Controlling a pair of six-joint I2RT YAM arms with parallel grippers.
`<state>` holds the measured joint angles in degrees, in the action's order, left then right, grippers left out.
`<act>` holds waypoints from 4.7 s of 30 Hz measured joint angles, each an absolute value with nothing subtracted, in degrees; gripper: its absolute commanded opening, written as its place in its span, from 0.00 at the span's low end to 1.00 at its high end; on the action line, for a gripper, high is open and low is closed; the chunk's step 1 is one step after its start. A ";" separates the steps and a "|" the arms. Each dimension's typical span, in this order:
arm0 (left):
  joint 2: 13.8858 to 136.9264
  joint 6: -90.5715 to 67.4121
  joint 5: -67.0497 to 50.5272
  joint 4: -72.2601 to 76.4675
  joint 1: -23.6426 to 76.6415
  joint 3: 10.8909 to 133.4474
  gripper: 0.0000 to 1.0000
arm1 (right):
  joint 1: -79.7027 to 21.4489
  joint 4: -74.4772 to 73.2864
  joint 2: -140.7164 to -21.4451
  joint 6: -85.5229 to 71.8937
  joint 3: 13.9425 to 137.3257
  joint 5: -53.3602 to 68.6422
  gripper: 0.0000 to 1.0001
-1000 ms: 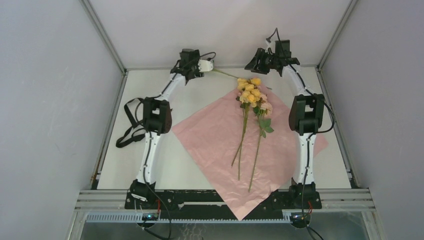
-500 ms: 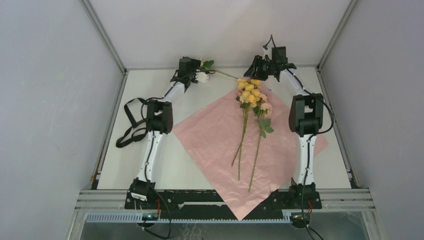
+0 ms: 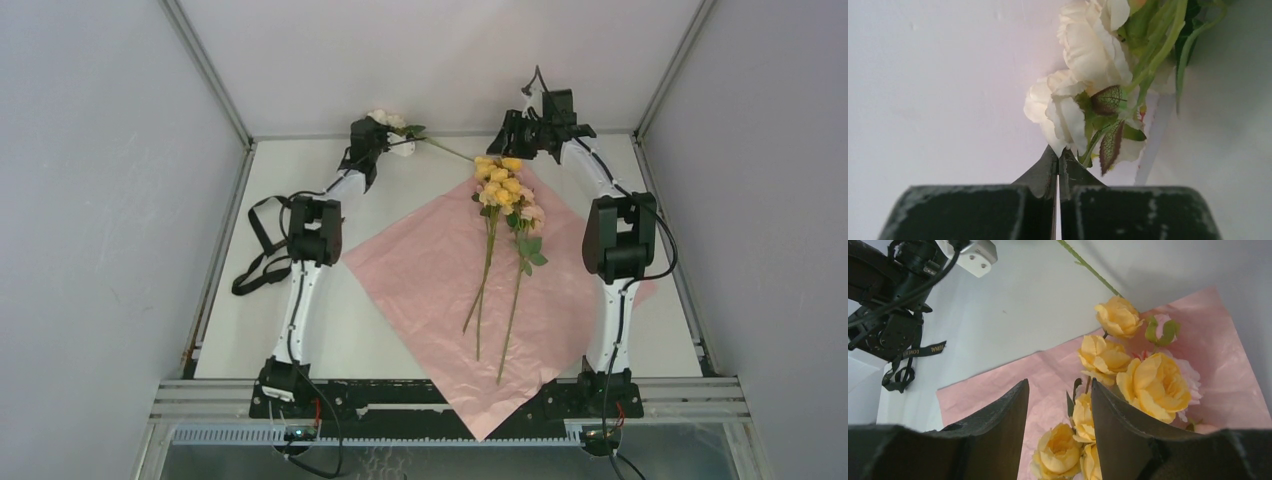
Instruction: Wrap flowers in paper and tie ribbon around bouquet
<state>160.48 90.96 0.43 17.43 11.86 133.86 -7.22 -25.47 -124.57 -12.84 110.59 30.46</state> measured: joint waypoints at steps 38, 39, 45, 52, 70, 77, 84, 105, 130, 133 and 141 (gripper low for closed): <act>64.84 79.88 8.23 -18.17 10.37 72.07 0.00 | -42.00 -16.43 -112.51 -3.31 104.38 35.40 0.99; 64.93 79.61 8.23 -19.11 10.37 72.07 0.00 | -42.26 -15.55 -113.23 -3.36 104.27 34.96 1.00; 65.25 77.03 7.84 -23.99 10.72 72.10 0.00 | -42.78 -9.04 -119.83 -5.61 102.48 33.26 0.88; 65.73 74.87 7.25 -26.15 10.87 72.20 0.04 | -42.78 -5.41 -125.25 -10.02 99.66 34.61 0.00; 68.53 18.90 5.50 -44.58 11.70 83.64 0.92 | -37.28 1.34 -90.50 -33.80 73.76 16.10 0.00; 79.46 -7.97 -0.34 -43.75 10.59 66.24 0.93 | -35.31 -8.58 -79.90 -33.71 56.90 2.17 0.01; 88.53 -22.61 -1.96 -40.84 9.82 57.60 0.94 | -28.38 -11.29 -83.00 -33.87 47.40 -3.84 0.35; 96.92 -33.21 -15.27 -29.21 11.14 56.07 0.93 | 3.01 -21.61 -70.48 -26.11 47.35 3.64 0.66; 102.50 -36.56 -28.62 -21.71 13.50 56.12 0.20 | 12.75 -20.56 -97.89 -21.26 55.13 12.36 0.58; 103.61 -36.05 -28.84 -22.17 13.19 56.36 0.08 | 8.64 -20.29 -101.80 -21.87 59.44 14.33 0.57; 103.22 -32.67 -26.68 -26.37 6.72 57.04 0.06 | 1.10 -21.06 -108.60 -24.47 67.99 18.57 0.57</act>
<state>103.22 -32.67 -26.68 -26.37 6.72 57.04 1.10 -21.06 -108.60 -24.47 67.99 18.57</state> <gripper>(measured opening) 0.058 0.567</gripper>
